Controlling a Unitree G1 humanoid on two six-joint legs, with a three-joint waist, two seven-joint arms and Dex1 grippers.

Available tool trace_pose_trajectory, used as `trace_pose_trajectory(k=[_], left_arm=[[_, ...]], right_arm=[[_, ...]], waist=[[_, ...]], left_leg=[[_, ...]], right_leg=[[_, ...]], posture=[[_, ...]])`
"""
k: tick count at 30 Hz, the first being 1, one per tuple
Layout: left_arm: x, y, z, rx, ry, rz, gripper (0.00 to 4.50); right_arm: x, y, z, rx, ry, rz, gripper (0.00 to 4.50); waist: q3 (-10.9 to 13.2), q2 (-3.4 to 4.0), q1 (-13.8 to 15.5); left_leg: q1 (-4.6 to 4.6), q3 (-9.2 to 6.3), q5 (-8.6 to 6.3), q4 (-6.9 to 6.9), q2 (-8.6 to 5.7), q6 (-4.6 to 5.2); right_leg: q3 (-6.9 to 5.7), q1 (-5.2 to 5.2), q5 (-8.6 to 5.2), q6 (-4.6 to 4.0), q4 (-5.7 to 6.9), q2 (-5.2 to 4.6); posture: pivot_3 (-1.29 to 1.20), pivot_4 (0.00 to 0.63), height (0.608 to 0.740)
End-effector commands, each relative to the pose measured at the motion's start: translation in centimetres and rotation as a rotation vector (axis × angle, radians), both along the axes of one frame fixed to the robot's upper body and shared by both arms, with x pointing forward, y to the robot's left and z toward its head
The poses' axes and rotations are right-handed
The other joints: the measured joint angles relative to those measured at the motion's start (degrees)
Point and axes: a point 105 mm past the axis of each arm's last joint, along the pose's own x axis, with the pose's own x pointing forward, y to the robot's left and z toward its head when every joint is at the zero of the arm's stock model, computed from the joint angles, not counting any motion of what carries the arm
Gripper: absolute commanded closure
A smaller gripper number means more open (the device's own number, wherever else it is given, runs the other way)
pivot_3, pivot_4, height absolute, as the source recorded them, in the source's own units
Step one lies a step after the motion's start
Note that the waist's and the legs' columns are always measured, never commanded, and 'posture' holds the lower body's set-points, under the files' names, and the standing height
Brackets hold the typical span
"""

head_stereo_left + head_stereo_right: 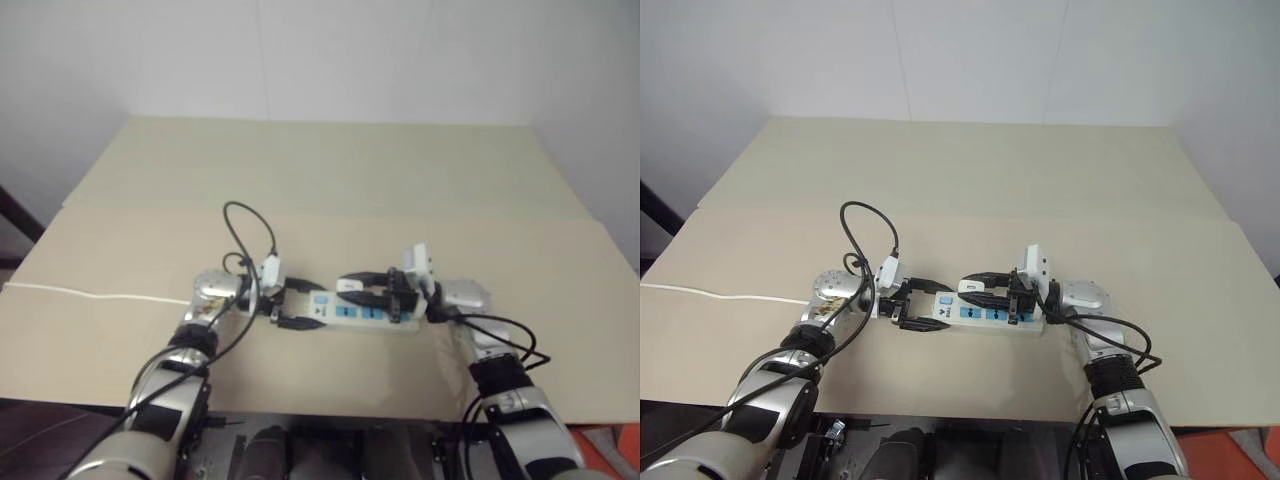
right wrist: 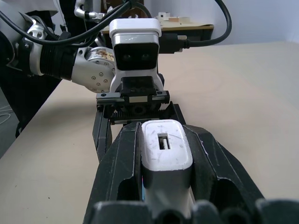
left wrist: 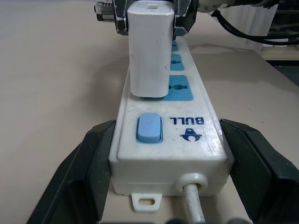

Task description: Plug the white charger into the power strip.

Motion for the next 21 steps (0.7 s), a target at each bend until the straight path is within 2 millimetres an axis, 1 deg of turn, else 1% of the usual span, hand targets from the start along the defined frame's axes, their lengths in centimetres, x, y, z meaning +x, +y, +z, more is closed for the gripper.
trace_pose_trajectory(k=[1, 6, 11, 15, 18, 21], left_arm=[[-0.2, -0.3, 0.1, 0.014, -0.010, -0.028, 1.28], [-0.2, -0.4, 0.3, 0.003, -0.010, -0.029, 1.28], [-0.2, -0.5, 0.4, -0.002, -0.010, -0.030, 1.28], [-0.2, -0.5, 0.4, 0.000, -0.011, -0.029, 1.28], [-0.2, -0.4, 0.3, 0.002, -0.011, -0.027, 1.28], [-0.1, -0.4, 0.3, 0.005, -0.010, -0.025, 1.28]], right_arm=[[-0.4, -0.1, -2.3, -0.060, 0.065, 0.010, 3.38], [-0.6, -0.1, -3.5, -0.098, 0.086, 0.025, 3.38], [-0.6, 0.2, -4.2, -0.104, 0.132, 0.031, 3.38], [0.0, 0.2, -4.2, -0.101, 0.141, -0.014, 3.38], [0.0, 0.2, -4.1, -0.106, 0.137, -0.009, 3.38], [0.0, 0.0, -3.8, -0.100, 0.085, -0.019, 3.38]], waist=[[0.00, 0.00, -0.02], [-0.02, 0.01, -0.02], [-0.05, 0.00, -0.09], [-0.06, 0.00, -0.35], [-0.07, 0.00, -0.48], [-0.07, 0.00, -0.52]], left_leg=[[0.02, 0.00, 0.00, 0.00, 0.00, 0.00], [0.06, -0.01, 0.00, 0.00, 0.00, 0.00], [0.10, -0.03, 0.00, 0.00, 0.01, 0.00], [0.17, -0.04, 0.00, 0.00, 0.03, 0.00], [0.21, -0.05, 0.00, 0.00, 0.03, 0.00], [0.24, -0.05, 0.00, 0.00, 0.03, 0.00]], right_leg=[[0.00, 0.01, 0.00, 0.00, 0.00, 0.00], [0.01, 0.05, 0.00, 0.00, 0.00, 0.00], [0.01, 0.07, 0.00, 0.00, 0.00, 0.00], [0.04, 0.11, 0.00, 0.00, 0.02, 0.00], [0.06, 0.12, 0.00, 0.00, 0.05, 0.00], [0.07, 0.13, 0.00, 0.00, 0.06, 0.00]], posture=[[0.00, 0.150, 0.740], [0.00, 0.150, 0.740], [0.00, 0.150, 0.740], [0.00, 0.150, 0.740], [0.00, 0.150, 0.740], [0.00, 0.150, 0.740]])
